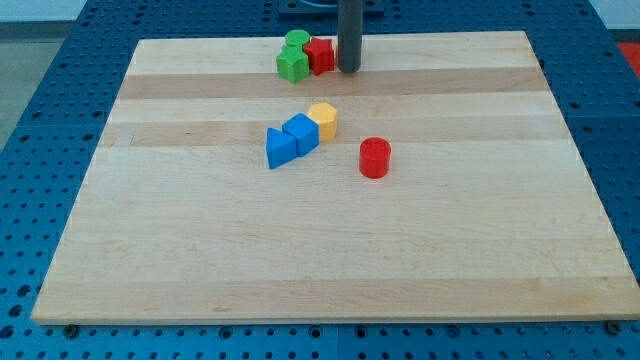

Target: Move the yellow hexagon to the bottom of the yellow heart

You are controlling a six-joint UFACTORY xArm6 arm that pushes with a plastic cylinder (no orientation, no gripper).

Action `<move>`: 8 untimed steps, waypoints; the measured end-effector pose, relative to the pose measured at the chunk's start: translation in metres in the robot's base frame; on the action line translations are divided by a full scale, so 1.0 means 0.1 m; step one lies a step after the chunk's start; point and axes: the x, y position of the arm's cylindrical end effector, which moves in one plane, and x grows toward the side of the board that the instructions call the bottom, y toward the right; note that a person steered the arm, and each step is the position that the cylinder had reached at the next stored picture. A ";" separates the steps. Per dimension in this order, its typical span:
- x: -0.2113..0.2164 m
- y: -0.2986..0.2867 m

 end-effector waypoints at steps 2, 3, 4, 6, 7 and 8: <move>0.82 0.40; 1.15 0.43; 1.22 0.28; 1.66 -0.05; 1.69 -0.43; 1.65 -0.78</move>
